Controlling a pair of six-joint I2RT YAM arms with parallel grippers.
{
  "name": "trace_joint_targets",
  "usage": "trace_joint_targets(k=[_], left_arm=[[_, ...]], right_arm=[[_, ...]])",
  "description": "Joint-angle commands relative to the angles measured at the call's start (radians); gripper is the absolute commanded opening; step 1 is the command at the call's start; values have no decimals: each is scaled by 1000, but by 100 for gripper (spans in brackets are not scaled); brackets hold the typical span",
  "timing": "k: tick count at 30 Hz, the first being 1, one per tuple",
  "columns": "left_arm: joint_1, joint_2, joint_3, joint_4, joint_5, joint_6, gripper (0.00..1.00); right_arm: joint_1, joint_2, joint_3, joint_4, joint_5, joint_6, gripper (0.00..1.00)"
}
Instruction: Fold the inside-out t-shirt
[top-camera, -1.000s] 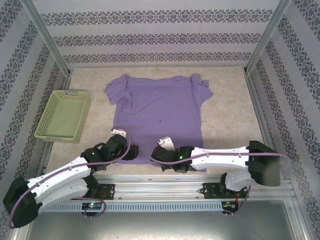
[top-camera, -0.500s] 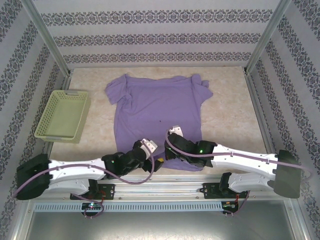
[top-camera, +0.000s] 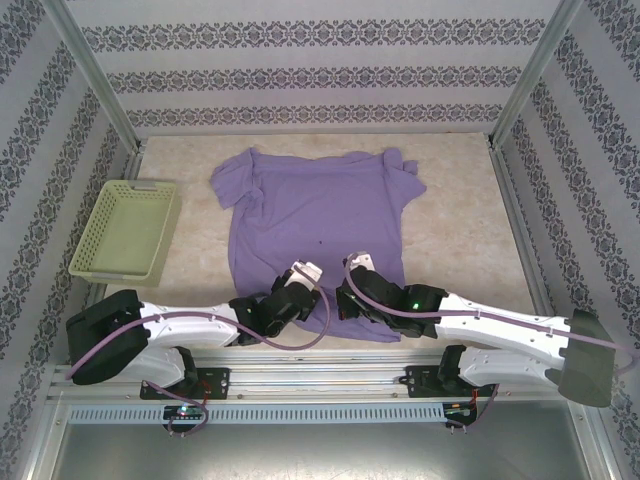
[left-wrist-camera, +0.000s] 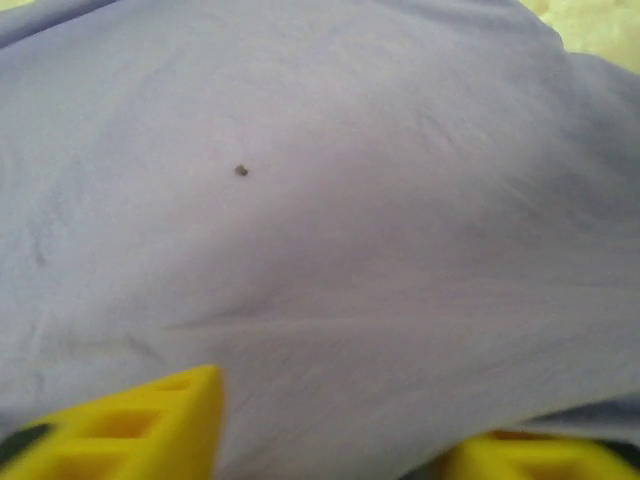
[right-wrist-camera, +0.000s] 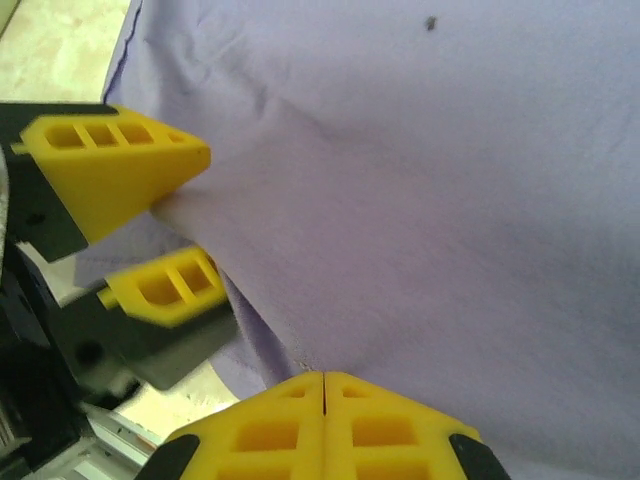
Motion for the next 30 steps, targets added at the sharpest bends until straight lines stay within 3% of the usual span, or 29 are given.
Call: trace_joint_targets(k=[1, 3, 4, 5, 8, 13, 18, 23, 30], left_arm=[[41, -42, 37, 33, 51, -1, 21], [61, -58, 54, 22, 82, 12, 7], [71, -68, 63, 12, 98, 19, 2], [83, -78, 75, -4, 119, 25, 0], [124, -106, 126, -84, 188, 28, 0], [171, -156, 157, -140, 273, 29, 0], [194, -173, 188, -206, 290, 64, 0], [213, -192, 212, -236, 322, 68, 0], [224, -211, 236, -256, 345, 79, 0]], right_arm=[[-10, -31, -21, 38, 4, 14, 0], [-11, -39, -33, 64, 8, 14, 0], [-10, -45, -43, 83, 8, 13, 7], [-8, -53, -54, 100, 13, 12, 19], [55, -100, -90, 116, 127, 0, 37], [187, -119, -180, 276, 147, -114, 42], [287, 50, -167, 375, 133, -199, 49], [289, 272, -72, 360, 148, -252, 54], [210, 387, -63, 470, 71, -321, 55]])
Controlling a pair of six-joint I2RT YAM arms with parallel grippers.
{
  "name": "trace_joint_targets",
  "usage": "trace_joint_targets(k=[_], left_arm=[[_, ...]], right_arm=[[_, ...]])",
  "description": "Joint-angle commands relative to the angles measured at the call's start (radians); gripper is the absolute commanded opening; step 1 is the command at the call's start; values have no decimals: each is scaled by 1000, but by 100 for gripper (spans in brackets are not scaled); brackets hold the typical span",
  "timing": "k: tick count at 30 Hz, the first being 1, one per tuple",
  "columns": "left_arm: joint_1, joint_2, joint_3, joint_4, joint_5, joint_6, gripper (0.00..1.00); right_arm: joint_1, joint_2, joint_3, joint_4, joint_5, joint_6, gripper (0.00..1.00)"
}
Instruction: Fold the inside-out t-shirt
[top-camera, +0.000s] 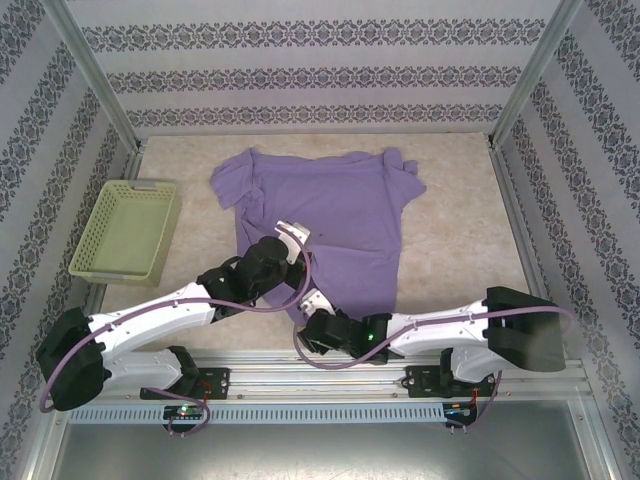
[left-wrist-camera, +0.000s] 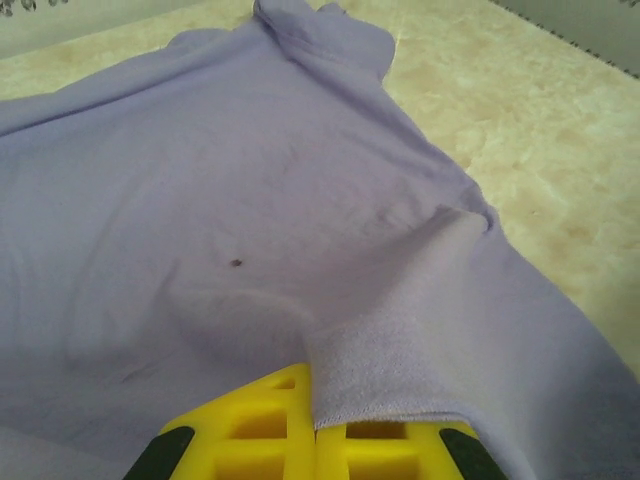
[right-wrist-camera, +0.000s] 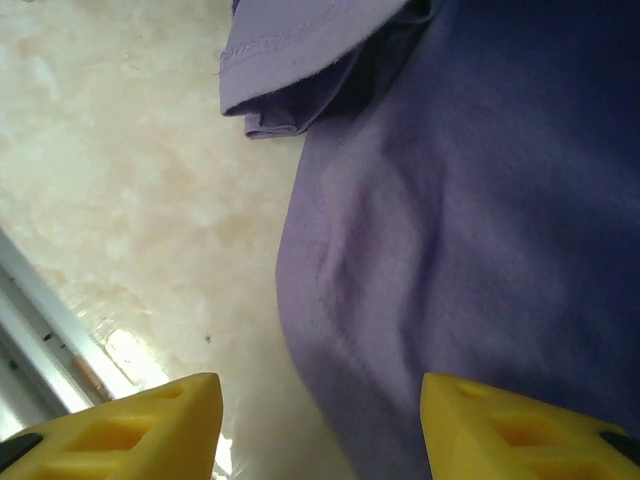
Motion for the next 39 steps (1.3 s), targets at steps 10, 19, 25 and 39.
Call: trace_joint_targets(k=[10, 19, 25, 39], left_arm=[[17, -43, 55, -52, 41, 28, 0], [19, -78, 71, -83, 54, 26, 0], [19, -114, 63, -108, 9, 40, 0], [19, -114, 207, -194, 176, -29, 0]], right_arm=[[-121, 145, 85, 111, -95, -95, 55], [-202, 204, 113, 50, 15, -115, 60], [-281, 112, 19, 126, 8, -159, 70], [-373, 203, 162, 165, 200, -142, 77]])
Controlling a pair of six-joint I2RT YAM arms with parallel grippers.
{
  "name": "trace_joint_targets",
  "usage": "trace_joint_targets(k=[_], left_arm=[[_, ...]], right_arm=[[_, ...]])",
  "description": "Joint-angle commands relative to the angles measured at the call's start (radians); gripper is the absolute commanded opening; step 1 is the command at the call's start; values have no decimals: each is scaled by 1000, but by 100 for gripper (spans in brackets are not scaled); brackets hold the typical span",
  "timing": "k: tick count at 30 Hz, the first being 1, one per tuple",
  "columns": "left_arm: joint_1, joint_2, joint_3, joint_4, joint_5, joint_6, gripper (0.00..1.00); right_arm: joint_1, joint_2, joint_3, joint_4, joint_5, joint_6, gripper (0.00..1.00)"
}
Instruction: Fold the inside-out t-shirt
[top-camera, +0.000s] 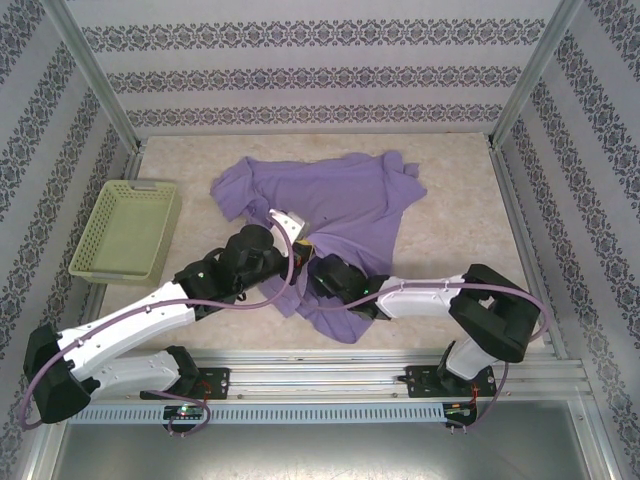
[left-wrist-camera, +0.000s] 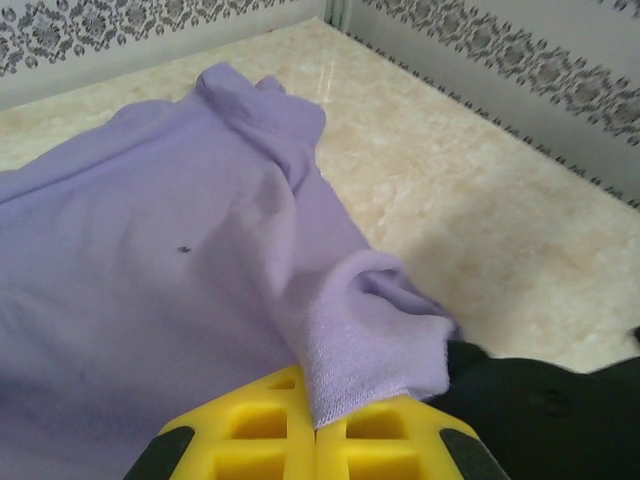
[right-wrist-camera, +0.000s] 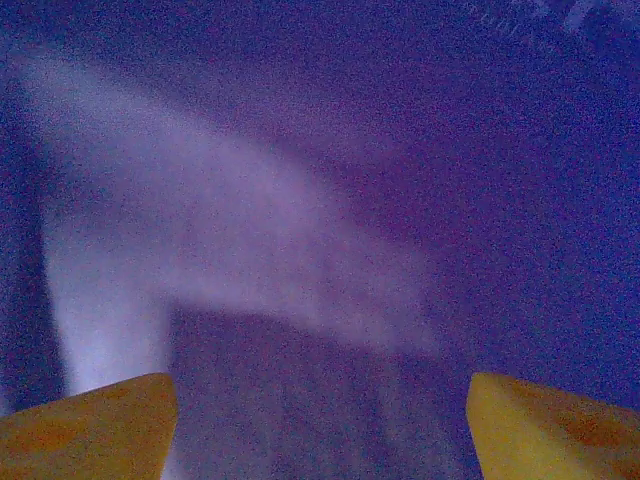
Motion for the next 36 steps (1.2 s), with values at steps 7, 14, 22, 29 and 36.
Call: trace_joint_targets(k=[7, 14, 22, 29, 36], left_arm=[[13, 55, 204, -93, 50, -31, 0], [13, 68, 312, -130, 48, -36, 0], [16, 3, 380, -192, -124, 52, 0], [61, 22, 343, -248, -289, 41, 0], [105, -24, 318, -235, -72, 3, 0]], right_arm=[[-26, 190, 198, 38, 142, 0, 82], [-102, 297, 312, -31, 92, 33, 87], [-168, 303, 275, 62, -64, 41, 92], [-185, 229, 146, 258, -181, 36, 96], [-225, 220, 145, 231, -179, 85, 97]])
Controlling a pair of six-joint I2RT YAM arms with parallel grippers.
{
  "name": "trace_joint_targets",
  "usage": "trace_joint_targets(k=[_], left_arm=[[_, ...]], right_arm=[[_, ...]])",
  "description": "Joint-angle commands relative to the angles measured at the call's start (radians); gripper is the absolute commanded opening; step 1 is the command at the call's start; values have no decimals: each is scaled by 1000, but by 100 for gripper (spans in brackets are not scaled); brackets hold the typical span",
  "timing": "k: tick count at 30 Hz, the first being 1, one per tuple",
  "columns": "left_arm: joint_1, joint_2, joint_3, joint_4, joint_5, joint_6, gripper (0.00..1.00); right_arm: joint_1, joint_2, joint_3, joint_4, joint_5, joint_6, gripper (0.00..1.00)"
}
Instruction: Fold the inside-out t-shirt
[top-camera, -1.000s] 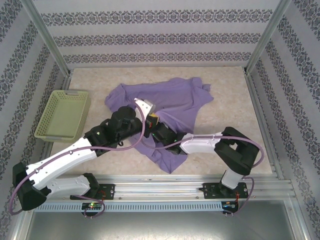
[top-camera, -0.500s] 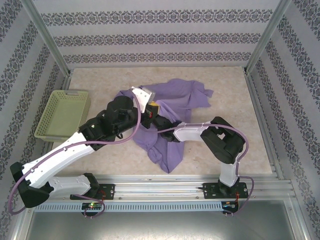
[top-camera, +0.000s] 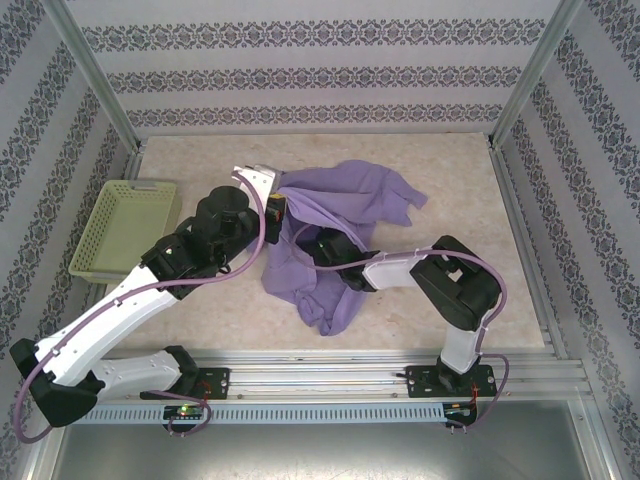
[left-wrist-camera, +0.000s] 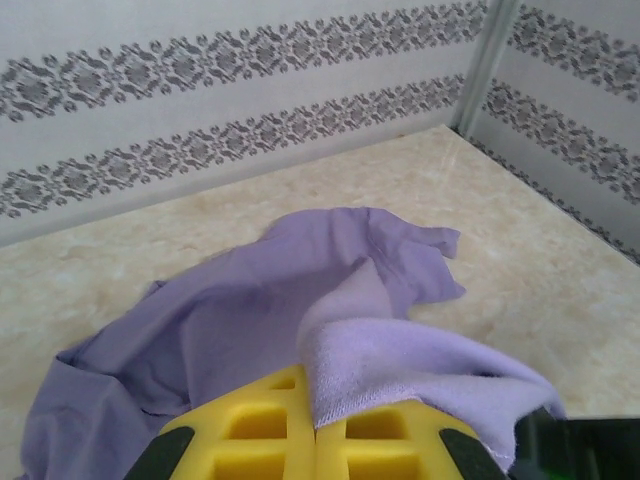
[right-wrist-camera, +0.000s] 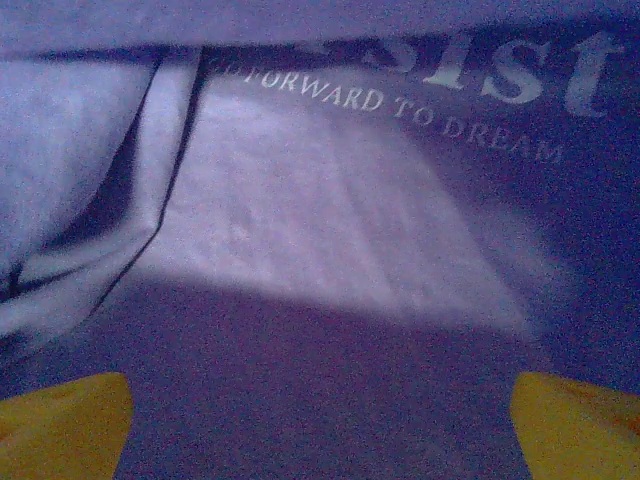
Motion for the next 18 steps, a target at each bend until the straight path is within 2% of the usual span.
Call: trace_joint_targets(k=[1, 6, 11, 18], left_arm=[[2, -39, 12, -3, 114, -21, 0], [3, -61, 57, 20, 273, -56, 0], [3, -49, 143, 58, 366, -118, 0], [1, -7, 225, 74, 359, -134, 0]], right_arm=[[-23, -15, 24, 7, 0, 48, 97], [-26, 68, 167, -184, 80, 63, 97], [-28, 163, 321, -348, 118, 93, 98], [-27, 348, 617, -693, 170, 155, 97]])
